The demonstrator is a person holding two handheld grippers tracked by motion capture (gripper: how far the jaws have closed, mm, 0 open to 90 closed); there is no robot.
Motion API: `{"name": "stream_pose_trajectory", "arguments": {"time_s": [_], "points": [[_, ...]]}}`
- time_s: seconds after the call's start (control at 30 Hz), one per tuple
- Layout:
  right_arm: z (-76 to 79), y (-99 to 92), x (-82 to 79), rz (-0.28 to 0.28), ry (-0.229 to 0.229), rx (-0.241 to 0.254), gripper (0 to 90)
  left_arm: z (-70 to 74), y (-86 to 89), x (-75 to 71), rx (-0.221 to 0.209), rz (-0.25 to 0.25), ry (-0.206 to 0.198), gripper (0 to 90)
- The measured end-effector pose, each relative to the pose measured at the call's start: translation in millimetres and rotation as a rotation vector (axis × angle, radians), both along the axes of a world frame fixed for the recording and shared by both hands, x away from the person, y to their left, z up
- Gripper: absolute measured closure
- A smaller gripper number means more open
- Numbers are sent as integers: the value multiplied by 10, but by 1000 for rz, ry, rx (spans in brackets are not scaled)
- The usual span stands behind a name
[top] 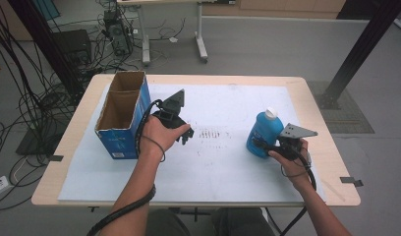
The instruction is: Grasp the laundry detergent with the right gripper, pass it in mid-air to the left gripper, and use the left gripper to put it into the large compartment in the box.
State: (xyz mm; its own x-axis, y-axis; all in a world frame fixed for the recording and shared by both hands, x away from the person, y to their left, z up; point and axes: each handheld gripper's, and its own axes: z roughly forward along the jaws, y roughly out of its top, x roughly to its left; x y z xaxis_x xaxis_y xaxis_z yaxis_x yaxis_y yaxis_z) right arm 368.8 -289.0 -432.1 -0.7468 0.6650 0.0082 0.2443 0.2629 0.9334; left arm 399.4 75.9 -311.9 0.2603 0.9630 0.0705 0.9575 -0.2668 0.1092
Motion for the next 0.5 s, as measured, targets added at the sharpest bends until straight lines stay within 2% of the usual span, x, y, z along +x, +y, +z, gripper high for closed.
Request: {"name": "stream_pose_trajectory", "arguments": {"time_s": [0.5], "points": [[3, 7, -8, -7, -1, -3, 448, 9, 18, 4, 3, -3, -1, 57]]}}
